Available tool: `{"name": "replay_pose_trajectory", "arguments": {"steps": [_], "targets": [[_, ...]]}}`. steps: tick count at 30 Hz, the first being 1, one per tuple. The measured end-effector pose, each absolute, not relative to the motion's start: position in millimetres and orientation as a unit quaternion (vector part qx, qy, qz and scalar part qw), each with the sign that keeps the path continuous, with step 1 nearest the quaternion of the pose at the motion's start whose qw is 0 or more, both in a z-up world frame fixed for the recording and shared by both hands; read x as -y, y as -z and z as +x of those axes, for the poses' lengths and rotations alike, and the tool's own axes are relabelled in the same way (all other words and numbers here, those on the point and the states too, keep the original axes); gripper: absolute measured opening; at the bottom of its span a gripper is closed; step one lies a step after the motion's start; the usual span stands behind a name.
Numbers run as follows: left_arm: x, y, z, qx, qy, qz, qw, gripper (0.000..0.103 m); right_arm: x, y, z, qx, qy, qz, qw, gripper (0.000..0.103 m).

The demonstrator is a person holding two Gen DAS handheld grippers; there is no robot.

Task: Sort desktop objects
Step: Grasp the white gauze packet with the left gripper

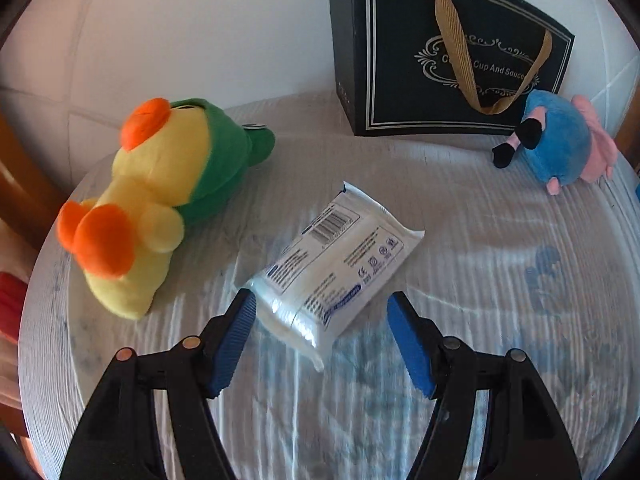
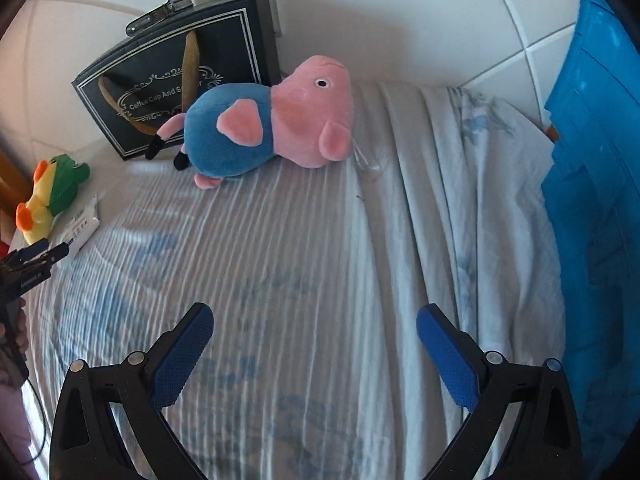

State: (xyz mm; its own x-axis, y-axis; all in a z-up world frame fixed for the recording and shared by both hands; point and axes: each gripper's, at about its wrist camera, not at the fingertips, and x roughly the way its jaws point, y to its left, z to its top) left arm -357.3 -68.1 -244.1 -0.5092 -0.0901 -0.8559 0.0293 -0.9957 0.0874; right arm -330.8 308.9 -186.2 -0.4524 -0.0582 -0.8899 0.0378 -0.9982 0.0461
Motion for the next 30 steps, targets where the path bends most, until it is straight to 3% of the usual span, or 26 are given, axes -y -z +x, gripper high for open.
{"name": "replay_pose_trajectory", "arguments": {"steps": [6,12,15,18,20,23,30], "targets": [[67,265,-384,0.045,0.864,0.5,0.045,0.068,-306,186,-379,0.009,0.857,0.514,0.032,0.103],[75,265,-400,0.009,0.866,0.497,0.053,0.07,-306,192,-416,0.002,0.858,0.512,0.036,0.103],[88,269,-407,-0.032,0.863,0.5,0.063,0.085,-311,199,-418,0.014,0.855,0.517,0.033,0.103],[91,269,-409,-0.043,0.867,0.491,0.066,0.088,-313,209,-415,0.018,0.849,0.525,0.046,0.103],[86,266,-406,-0.037,0.872,0.485,0.052,0.07,-314,212,-416,0.01,0.849,0.527,0.051,0.103],[75,261,-400,-0.016,0.875,0.481,0.048,0.055,-310,207,-421,-0.007,0.86,0.508,0.053,0.103],[81,248,-363,-0.045,0.878,0.471,0.067,0.051,-344,203,-442,0.049,0.869,0.493,0.014,0.103]]}}
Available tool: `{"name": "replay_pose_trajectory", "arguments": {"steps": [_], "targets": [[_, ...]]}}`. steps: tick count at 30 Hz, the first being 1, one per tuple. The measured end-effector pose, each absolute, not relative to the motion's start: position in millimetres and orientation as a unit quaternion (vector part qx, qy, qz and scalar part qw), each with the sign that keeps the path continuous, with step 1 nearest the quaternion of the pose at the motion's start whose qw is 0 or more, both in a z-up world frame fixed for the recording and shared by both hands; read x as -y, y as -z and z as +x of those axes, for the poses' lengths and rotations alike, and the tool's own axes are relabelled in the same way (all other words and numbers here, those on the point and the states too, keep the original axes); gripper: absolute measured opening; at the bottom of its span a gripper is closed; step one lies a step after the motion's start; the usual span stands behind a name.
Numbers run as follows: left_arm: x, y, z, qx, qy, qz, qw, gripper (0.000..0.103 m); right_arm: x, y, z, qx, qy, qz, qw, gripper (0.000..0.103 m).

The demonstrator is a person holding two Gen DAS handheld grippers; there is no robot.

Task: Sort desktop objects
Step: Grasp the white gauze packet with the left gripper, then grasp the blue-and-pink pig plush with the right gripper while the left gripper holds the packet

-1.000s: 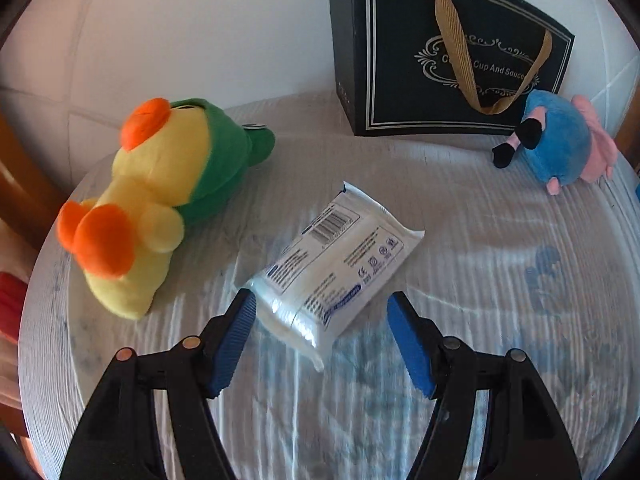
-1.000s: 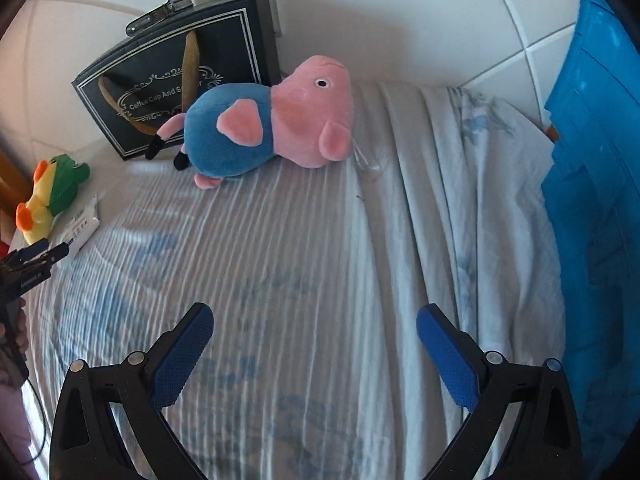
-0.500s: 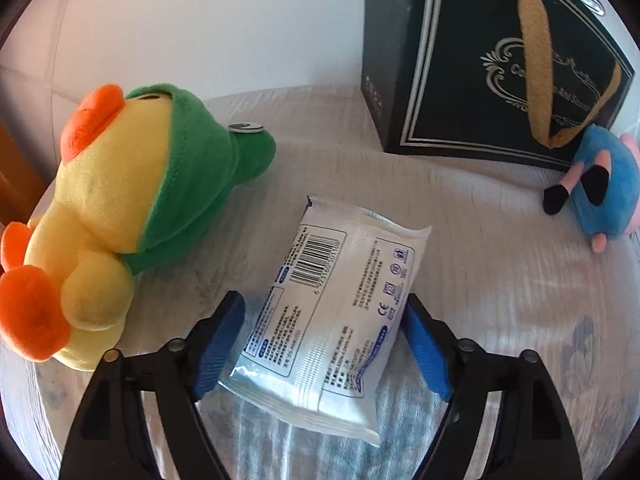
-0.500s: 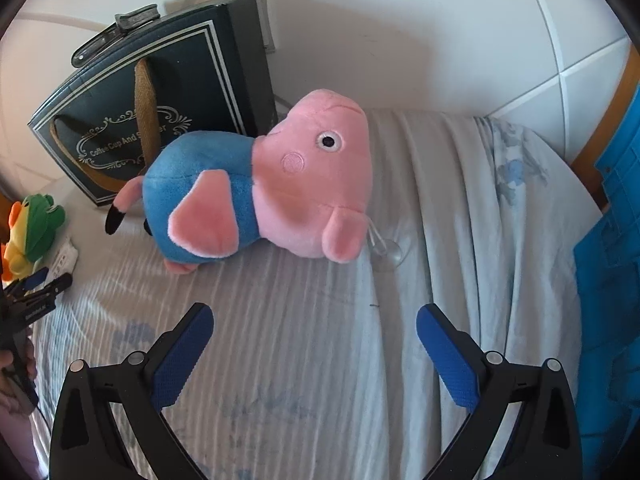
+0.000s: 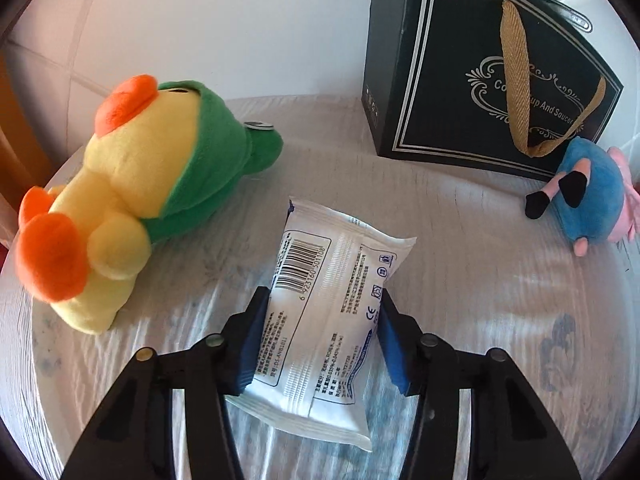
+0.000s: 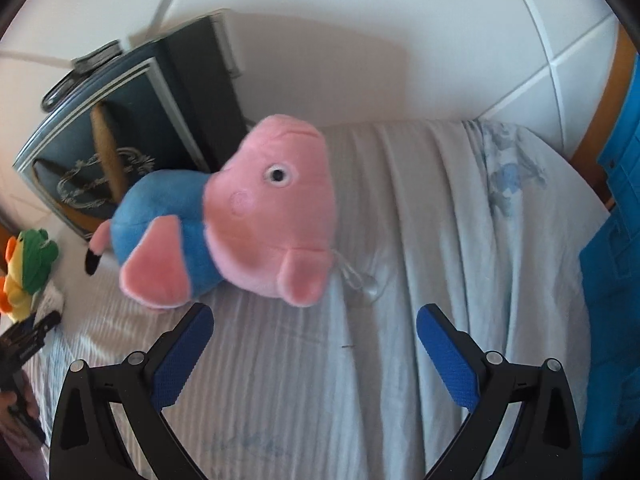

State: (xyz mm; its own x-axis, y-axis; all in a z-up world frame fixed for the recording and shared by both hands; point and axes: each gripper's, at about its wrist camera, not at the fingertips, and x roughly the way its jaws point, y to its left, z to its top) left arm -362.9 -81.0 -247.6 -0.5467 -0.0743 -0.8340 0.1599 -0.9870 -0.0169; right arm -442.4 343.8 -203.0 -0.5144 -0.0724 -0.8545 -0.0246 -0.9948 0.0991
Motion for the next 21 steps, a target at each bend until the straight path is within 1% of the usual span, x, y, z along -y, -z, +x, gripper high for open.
{"name": "replay_pose_trajectory", "arguments": {"steps": [1,2,3,4,5,8,10,11,12,14,17,19,20,21], "targets": [[81,245,-356,-0.048,0.88,0.467,0.065,0.051,-352,203,-448,0.053,0.87,0.49,-0.002,0.103],[82,244,-350,-0.05,0.881,0.467,0.064,0.051,-361,202,-454,0.051,0.873,0.484,-0.021,0.099],[82,244,-346,-0.052,0.88,0.468,0.063,0.051,-368,201,-460,0.047,0.875,0.481,-0.044,0.084],[82,245,-343,-0.055,0.879,0.47,0.061,0.051,-376,200,-469,0.047,0.875,0.478,-0.062,0.074],[82,246,-342,-0.056,0.878,0.472,0.06,0.051,-382,200,-477,0.053,0.876,0.475,-0.07,0.06],[82,247,-339,-0.056,0.876,0.474,0.07,0.051,-391,206,-507,0.051,0.872,0.476,-0.102,0.06],[80,244,-335,-0.061,0.877,0.472,0.07,0.051,-390,216,-521,0.057,0.864,0.492,-0.087,0.06],[79,242,-332,-0.059,0.878,0.469,0.071,0.051,-383,222,-523,0.064,0.859,0.504,-0.061,0.057],[77,239,-328,-0.057,0.88,0.467,0.072,0.051,-373,225,-517,0.062,0.857,0.51,-0.043,0.052],[70,234,-318,-0.056,0.882,0.463,0.072,0.051,-347,221,-492,0.037,0.861,0.507,-0.011,0.052],[63,228,-309,-0.07,0.88,0.464,0.072,0.051,-304,217,-444,0.018,0.857,0.511,0.064,0.052],[62,225,-302,-0.076,0.879,0.464,0.074,0.051,-275,218,-415,0.016,0.844,0.523,0.118,0.053],[60,223,-298,-0.076,0.879,0.464,0.074,0.051,-264,219,-403,0.017,0.835,0.53,0.144,0.055],[59,222,-293,-0.077,0.88,0.463,0.073,0.051,-252,220,-390,0.019,0.826,0.537,0.169,0.061]]}}
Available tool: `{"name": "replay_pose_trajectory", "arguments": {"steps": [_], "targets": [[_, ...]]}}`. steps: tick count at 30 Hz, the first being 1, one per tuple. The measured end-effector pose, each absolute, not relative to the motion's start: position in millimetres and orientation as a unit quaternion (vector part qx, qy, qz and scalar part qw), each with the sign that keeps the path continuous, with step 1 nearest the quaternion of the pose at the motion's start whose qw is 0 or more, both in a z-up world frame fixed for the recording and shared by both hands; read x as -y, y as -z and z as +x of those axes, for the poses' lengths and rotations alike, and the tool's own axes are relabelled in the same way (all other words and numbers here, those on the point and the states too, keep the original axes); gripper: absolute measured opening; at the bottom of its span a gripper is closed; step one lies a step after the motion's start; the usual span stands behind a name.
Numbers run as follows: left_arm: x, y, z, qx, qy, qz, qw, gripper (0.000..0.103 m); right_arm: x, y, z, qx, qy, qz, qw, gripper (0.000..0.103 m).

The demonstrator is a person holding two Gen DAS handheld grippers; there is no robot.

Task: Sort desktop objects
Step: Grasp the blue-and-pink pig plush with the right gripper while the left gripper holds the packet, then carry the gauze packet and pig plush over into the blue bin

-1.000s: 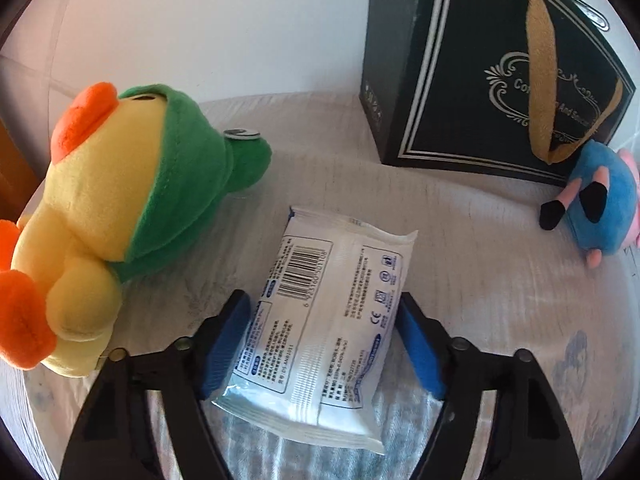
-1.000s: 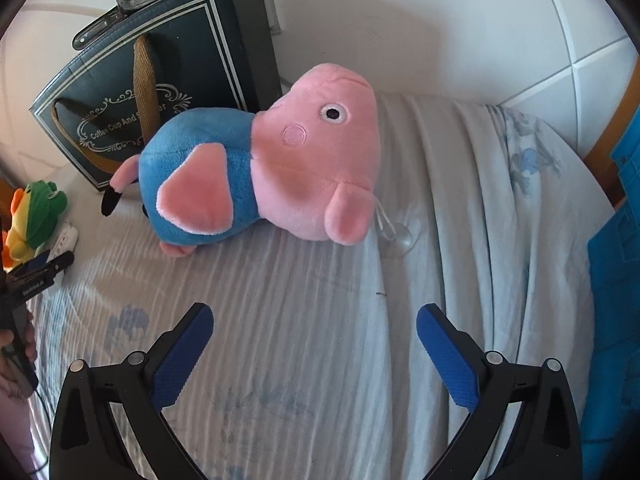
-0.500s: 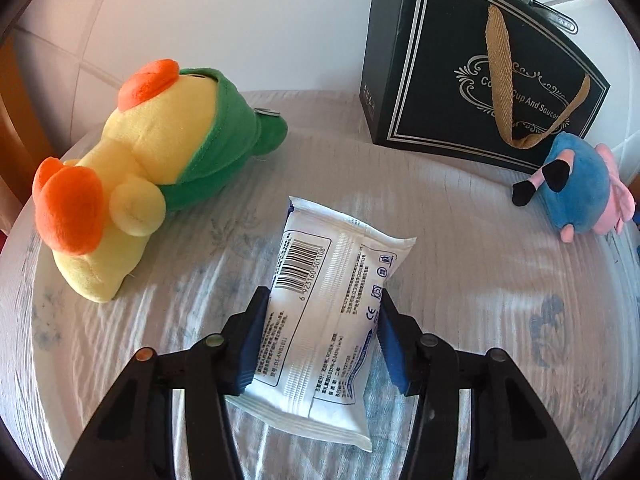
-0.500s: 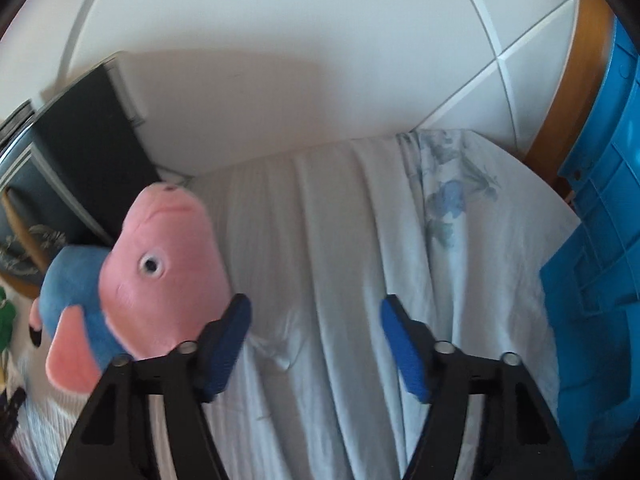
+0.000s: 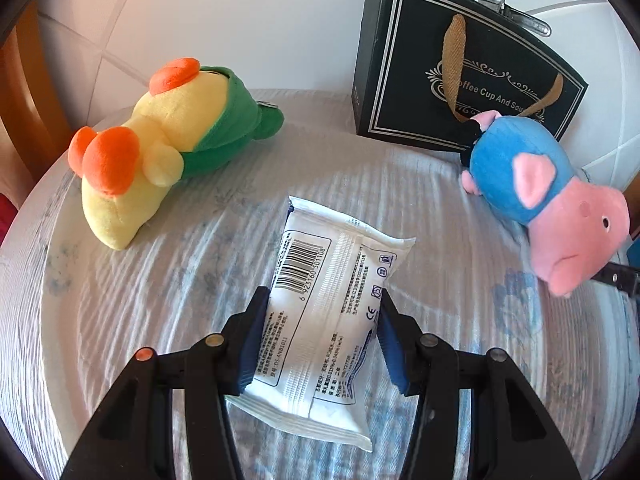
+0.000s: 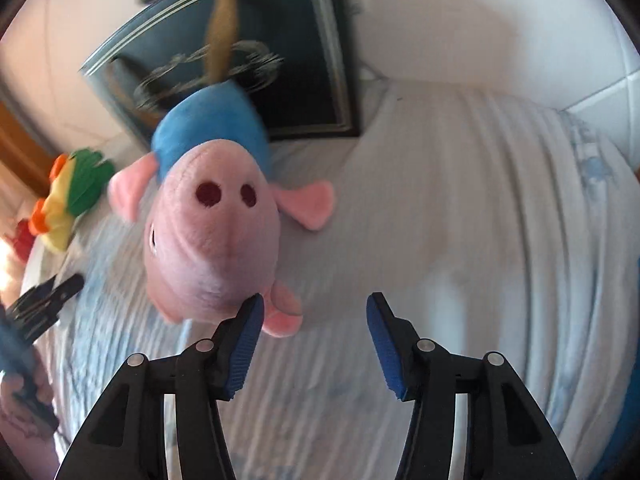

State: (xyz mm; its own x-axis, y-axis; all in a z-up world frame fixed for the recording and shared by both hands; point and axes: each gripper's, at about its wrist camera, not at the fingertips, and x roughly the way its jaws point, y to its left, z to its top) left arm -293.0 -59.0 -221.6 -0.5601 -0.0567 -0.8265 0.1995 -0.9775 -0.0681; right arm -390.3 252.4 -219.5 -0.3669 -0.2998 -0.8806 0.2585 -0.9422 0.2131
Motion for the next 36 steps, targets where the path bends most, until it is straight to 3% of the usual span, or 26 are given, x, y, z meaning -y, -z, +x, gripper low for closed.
{"name": "replay_pose_trajectory", "arguments": {"steps": [5,7,9,18,21,22,23,27,36], "targets": [[55,228,-292,-0.076,0.881,0.462,0.07,0.051,-237,199,-361,0.027,0.832,0.521,0.19,0.09],[53,226,-291,-0.075,0.881,0.461,0.074,0.051,-242,187,-363,0.035,0.839,0.509,0.19,0.091],[52,225,-294,-0.088,0.881,0.459,0.074,0.051,-242,180,-373,0.026,0.843,0.503,0.188,0.098],[16,223,-337,-0.079,0.89,0.444,0.071,0.051,-228,214,-425,0.088,0.815,0.539,0.195,0.101],[7,222,-343,-0.077,0.893,0.438,0.066,0.051,-216,228,-432,0.102,0.81,0.541,0.2,0.1],[4,220,-343,-0.078,0.893,0.438,0.063,0.051,-214,232,-433,0.103,0.811,0.541,0.2,0.095],[2,218,-340,-0.077,0.893,0.439,0.061,0.051,-211,236,-433,0.102,0.81,0.542,0.198,0.072],[-6,218,-334,-0.068,0.894,0.438,0.06,0.051,-200,232,-421,0.074,0.828,0.525,0.183,0.066],[-22,188,-296,-0.07,0.903,0.422,0.046,0.051,-193,176,-350,0.004,0.889,0.431,0.157,0.063]]}}
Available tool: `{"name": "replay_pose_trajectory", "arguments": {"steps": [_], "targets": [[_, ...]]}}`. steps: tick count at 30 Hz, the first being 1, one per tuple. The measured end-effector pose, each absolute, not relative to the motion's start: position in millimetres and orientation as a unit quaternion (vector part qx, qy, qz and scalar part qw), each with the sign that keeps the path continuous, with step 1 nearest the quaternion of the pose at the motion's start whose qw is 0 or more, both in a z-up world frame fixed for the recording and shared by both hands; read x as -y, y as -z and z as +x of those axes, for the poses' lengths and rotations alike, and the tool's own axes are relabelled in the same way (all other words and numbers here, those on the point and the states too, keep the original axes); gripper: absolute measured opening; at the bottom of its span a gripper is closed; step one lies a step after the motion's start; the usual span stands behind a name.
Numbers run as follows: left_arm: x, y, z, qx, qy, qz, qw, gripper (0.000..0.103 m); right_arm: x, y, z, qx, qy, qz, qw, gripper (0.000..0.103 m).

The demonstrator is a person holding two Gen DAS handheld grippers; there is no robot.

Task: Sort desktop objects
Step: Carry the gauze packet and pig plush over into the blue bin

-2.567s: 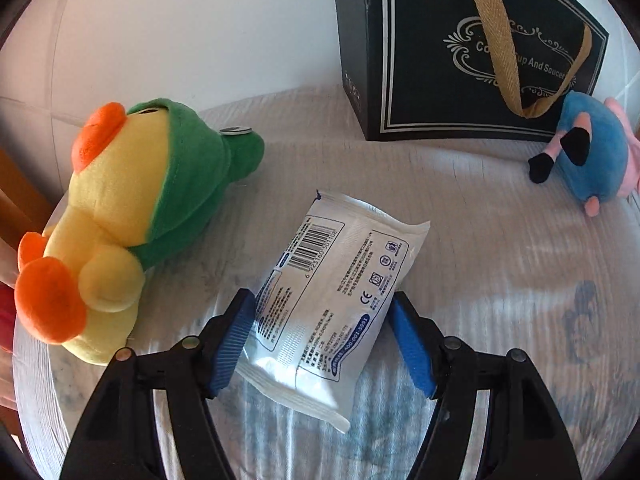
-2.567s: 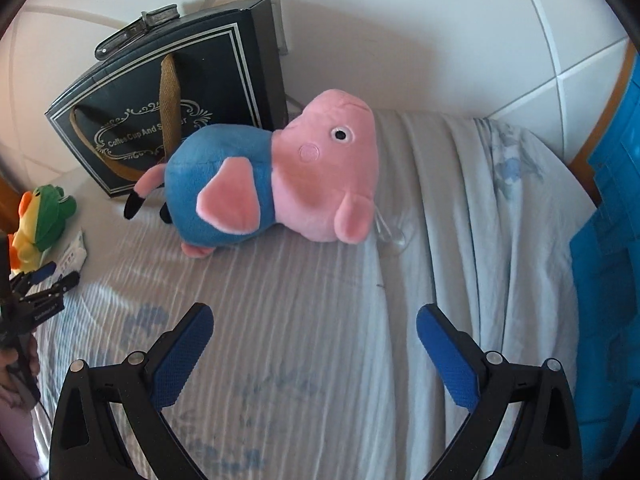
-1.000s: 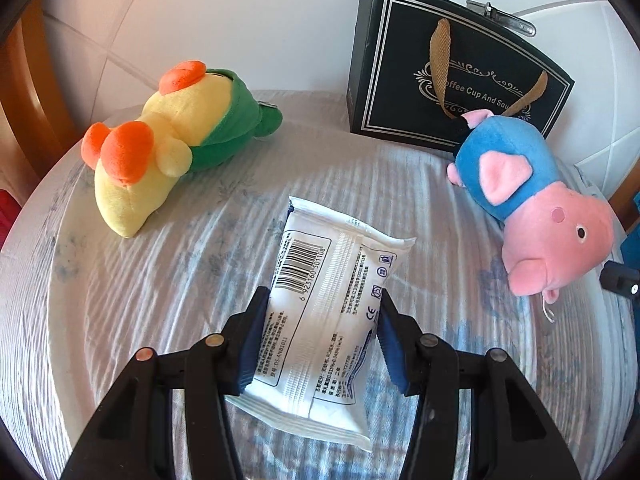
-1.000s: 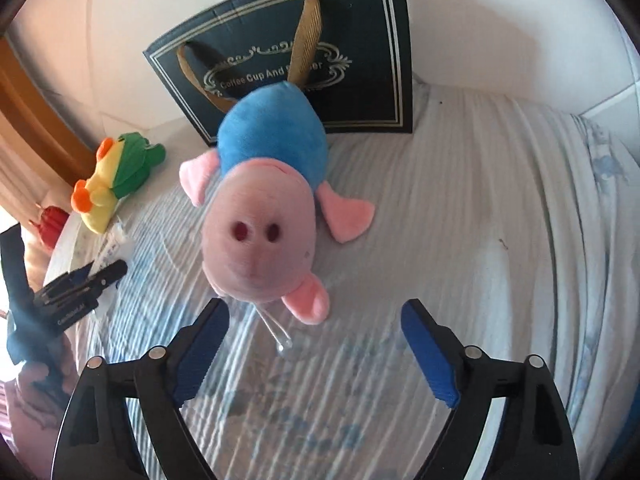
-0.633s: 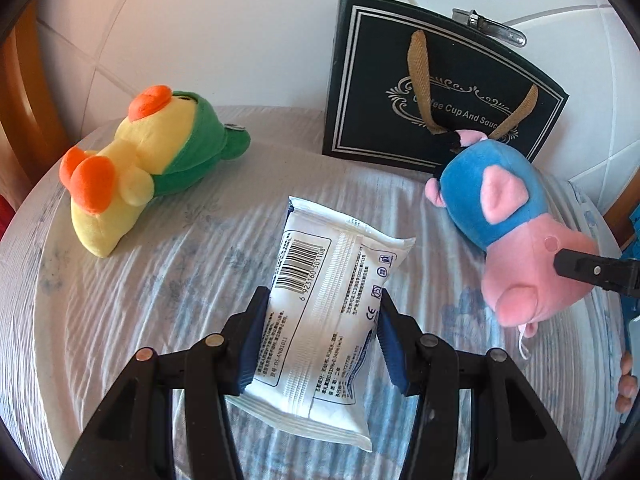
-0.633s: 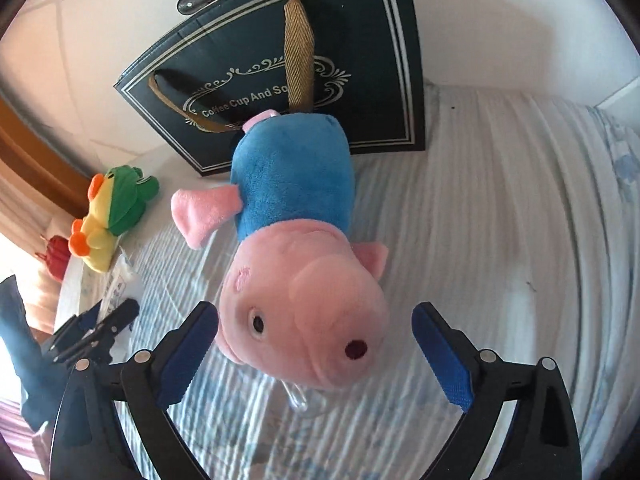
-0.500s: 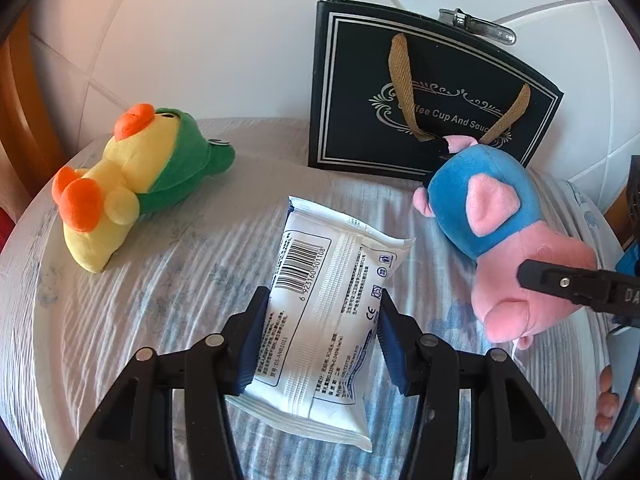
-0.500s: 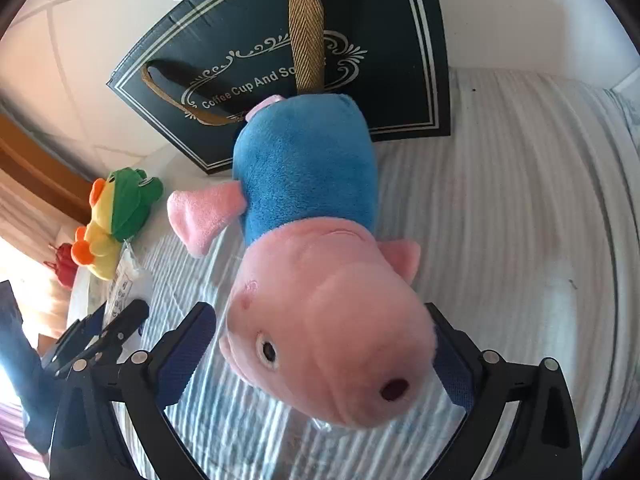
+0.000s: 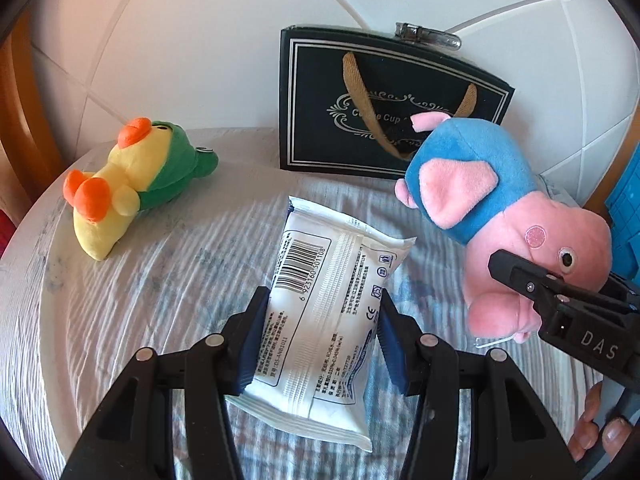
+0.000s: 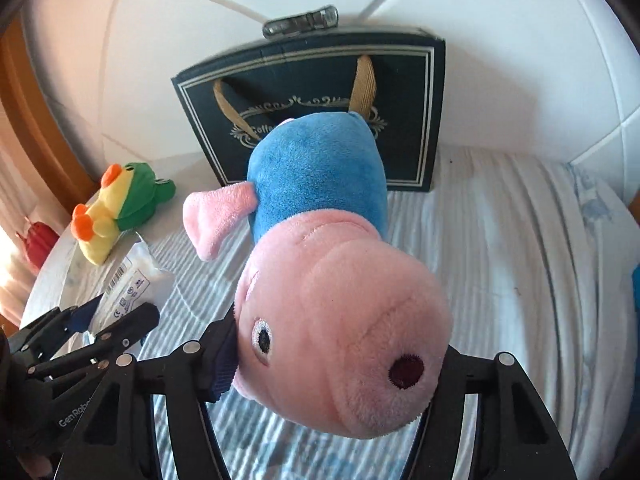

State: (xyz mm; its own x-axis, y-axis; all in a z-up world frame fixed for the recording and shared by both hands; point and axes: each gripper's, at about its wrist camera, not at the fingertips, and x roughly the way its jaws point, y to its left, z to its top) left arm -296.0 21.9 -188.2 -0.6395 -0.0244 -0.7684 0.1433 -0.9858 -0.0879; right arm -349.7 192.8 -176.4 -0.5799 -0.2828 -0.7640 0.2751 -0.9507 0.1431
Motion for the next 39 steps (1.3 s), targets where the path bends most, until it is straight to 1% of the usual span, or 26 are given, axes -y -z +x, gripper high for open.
{"name": "replay_pose_trajectory", "arguments": {"steps": [7,15,21,29,34,39], "targets": [[-35,128,-244,-0.061,0.924,0.375,0.043,0.051,-195,114,-282,-0.03,0.916,0.374,0.146,0.063],[-52,60,-170,-0.055,0.943,0.326,0.03,0.051,-214,49,-194,-0.021,0.932,0.338,0.128,0.063],[-79,17,-113,-0.053,0.956,0.287,0.005,0.051,-245,-6,-124,-0.019,0.954,0.284,0.096,0.064],[-144,-27,-66,-0.035,0.968,0.244,-0.033,0.051,-303,-53,-57,0.002,0.972,0.226,0.064,0.064],[-202,-51,-57,-0.026,0.971,0.231,-0.063,0.051,-361,-81,-24,0.015,0.98,0.195,0.035,0.064],[-271,-74,-60,-0.028,0.966,0.23,-0.114,0.051,-430,-103,-4,0.025,0.985,0.172,-0.006,0.064]]}}
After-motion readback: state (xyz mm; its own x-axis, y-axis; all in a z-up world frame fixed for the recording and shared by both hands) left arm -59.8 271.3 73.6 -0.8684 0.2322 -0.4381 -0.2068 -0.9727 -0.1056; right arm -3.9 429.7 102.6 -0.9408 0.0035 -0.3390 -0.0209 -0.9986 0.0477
